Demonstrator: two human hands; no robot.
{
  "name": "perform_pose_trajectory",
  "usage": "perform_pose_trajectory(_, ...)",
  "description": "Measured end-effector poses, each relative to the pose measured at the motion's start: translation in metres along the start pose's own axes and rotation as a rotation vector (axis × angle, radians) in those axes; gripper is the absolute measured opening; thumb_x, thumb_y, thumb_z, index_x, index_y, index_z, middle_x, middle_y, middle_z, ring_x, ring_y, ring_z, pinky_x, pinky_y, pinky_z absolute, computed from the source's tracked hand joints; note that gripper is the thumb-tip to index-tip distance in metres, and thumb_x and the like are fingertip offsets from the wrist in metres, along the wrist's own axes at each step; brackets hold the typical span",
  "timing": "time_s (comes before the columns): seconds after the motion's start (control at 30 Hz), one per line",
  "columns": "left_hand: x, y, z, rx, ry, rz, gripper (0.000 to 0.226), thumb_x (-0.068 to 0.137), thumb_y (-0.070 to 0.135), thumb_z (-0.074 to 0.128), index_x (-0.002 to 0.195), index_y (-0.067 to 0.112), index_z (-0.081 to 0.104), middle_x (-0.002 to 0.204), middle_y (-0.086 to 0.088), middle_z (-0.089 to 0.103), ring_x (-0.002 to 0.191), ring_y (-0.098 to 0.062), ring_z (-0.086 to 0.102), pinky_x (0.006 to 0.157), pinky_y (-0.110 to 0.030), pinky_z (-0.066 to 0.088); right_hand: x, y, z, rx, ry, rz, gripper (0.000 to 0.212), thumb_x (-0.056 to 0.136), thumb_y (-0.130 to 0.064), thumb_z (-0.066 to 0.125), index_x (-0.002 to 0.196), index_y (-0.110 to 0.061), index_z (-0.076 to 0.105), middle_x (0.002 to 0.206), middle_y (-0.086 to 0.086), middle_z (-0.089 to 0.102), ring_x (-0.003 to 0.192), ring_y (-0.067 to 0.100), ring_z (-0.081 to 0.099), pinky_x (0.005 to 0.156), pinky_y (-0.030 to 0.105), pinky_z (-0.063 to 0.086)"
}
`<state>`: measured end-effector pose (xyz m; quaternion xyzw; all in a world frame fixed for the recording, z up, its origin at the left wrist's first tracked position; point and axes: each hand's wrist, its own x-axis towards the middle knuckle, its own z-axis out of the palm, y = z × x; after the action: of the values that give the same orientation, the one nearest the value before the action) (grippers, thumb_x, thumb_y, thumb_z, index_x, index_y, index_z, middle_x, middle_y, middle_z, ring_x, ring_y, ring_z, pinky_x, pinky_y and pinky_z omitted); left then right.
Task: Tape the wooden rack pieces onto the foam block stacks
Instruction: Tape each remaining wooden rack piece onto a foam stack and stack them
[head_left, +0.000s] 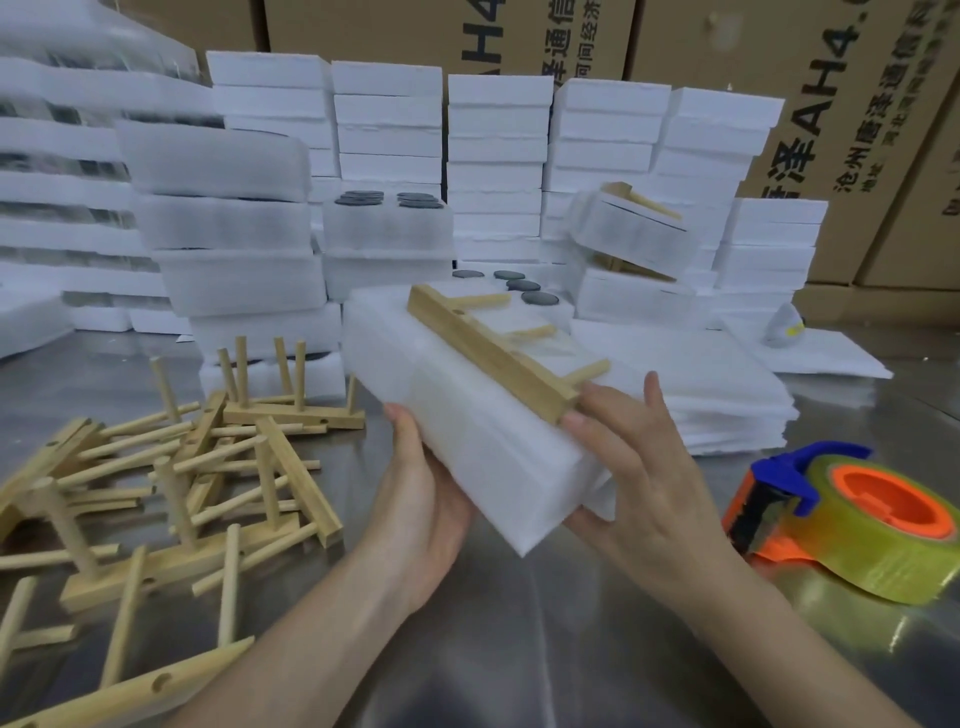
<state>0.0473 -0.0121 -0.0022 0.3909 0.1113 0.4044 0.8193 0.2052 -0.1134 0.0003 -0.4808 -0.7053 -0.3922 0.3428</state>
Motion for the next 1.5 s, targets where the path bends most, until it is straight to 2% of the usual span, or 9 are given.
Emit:
perform_pose_trajectory(0.13, 0.002, -0.014, -0.001, 0.338, -0.043, 0.124, 0.065, 0.083, 0.062, 0.024, 0.128, 0.025, 0.052, 0.118, 0.005, 0.069, 0.112, -0.009, 0.063, 0.102, -0.037, 0.047, 0.016, 0.013, -0.021, -0.144, 0.241, -0.086, 0.055, 0.073, -0.007, 0.080, 0.116, -0.007, 0.046, 0.124, 0.012, 0.050, 0.117, 0.027, 0.055, 0.103, 0.052, 0.042)
perform_pose_trajectory(0.23, -0.003, -0.037, -0.001, 0.849, -0.125, 0.165, 0.048, 0.089, 0.050, 0.023, 0.119, 0.032, 0.056, 0.109, 0.015, 0.071, 0.110, 0.004, 0.059, 0.105, -0.024, 0.039, 0.039, 0.036, -0.043, -0.158, 0.364, 0.116, 0.033, 0.088, -0.014, 0.058, 0.114, -0.009, 0.038, 0.124, 0.010, 0.045, 0.111, 0.028, 0.052, 0.075, 0.039, 0.048)
perform_pose_trajectory(0.37, 0.001, -0.046, -0.006, 1.247, -0.184, 0.293, 0.055, 0.093, 0.051, 0.022, 0.133, 0.028, 0.054, 0.124, 0.022, 0.057, 0.116, 0.016, 0.044, 0.096, 0.002, 0.024, 0.093, 0.088, -0.058, -0.322, 0.360, 0.419, 0.064, 0.074, -0.026, 0.071, 0.119, -0.021, 0.026, 0.124, 0.017, 0.053, 0.102, 0.033, 0.057, 0.059, 0.033, 0.035)
perform_pose_trajectory(0.5, 0.007, -0.048, -0.007, 1.301, -0.204, 0.447, 0.054, 0.098, 0.044, 0.022, 0.109, 0.012, 0.064, 0.103, 0.007, 0.066, 0.098, 0.009, 0.049, 0.088, 0.004, 0.023, 0.147, 0.152, -0.046, -0.375, 0.297, 0.558, 0.082, 0.069, -0.036, 0.072, 0.138, -0.009, 0.037, 0.131, 0.017, 0.047, 0.120, 0.031, 0.047, 0.064, 0.036, 0.036)
perform_pose_trajectory(0.73, 0.018, -0.052, -0.014, 1.343, -0.152, 0.423, 0.064, 0.095, 0.049, 0.014, 0.102, 0.015, 0.067, 0.099, 0.002, 0.067, 0.095, 0.000, 0.054, 0.089, -0.013, 0.035, 0.204, 0.236, -0.007, -0.648, -0.113, 0.542, 0.089, 0.068, -0.030, 0.080, 0.139, -0.022, 0.028, 0.132, 0.017, 0.042, 0.119, 0.035, 0.040, 0.064, 0.039, 0.033)
perform_pose_trajectory(0.83, 0.023, -0.053, -0.018, 1.390, -0.139, 0.383, 0.068, 0.094, 0.047, 0.008, 0.105, 0.015, 0.066, 0.102, 0.001, 0.066, 0.096, 0.000, 0.051, 0.087, -0.007, 0.030, 0.190, 0.250, 0.021, -0.676, -0.224, 0.590, 0.089, 0.070, -0.031, 0.080, 0.142, -0.020, 0.029, 0.126, 0.018, 0.043, 0.118, 0.036, 0.039, 0.064, 0.039, 0.033)
perform_pose_trajectory(1.2, 0.021, -0.051, -0.017, 1.403, -0.107, 0.301, 0.043, 0.098, 0.040, 0.025, 0.101, 0.023, 0.064, 0.101, 0.011, 0.060, 0.096, 0.010, 0.044, 0.084, -0.005, 0.032, 0.187, 0.247, 0.056, -0.658, -0.215, 0.554, 0.078, 0.075, -0.006, 0.069, 0.142, -0.014, 0.031, 0.128, 0.015, 0.043, 0.116, 0.035, 0.039, 0.058, 0.037, 0.037)
perform_pose_trajectory(1.37, 0.020, -0.052, -0.018, 1.376, -0.087, 0.318, 0.038, 0.100, 0.035, 0.030, 0.094, 0.021, 0.065, 0.096, 0.009, 0.061, 0.093, 0.009, 0.045, 0.084, -0.007, 0.034, 0.184, 0.231, 0.080, -0.688, -0.291, 0.423, 0.080, 0.081, 0.001, 0.050, 0.152, -0.013, 0.016, 0.143, 0.015, 0.033, 0.129, 0.035, 0.032, 0.100, 0.052, 0.033)
perform_pose_trajectory(1.5, 0.020, -0.051, -0.018, 1.354, -0.068, 0.316, 0.039, 0.100, 0.035, 0.031, 0.096, 0.021, 0.067, 0.098, 0.010, 0.062, 0.096, 0.007, 0.047, 0.086, -0.009, 0.035, 0.196, 0.227, 0.087, -0.702, -0.363, 0.387, 0.078, 0.077, 0.000, 0.056, 0.147, -0.015, 0.024, 0.139, 0.013, 0.036, 0.127, 0.034, 0.033, 0.082, 0.048, 0.037)
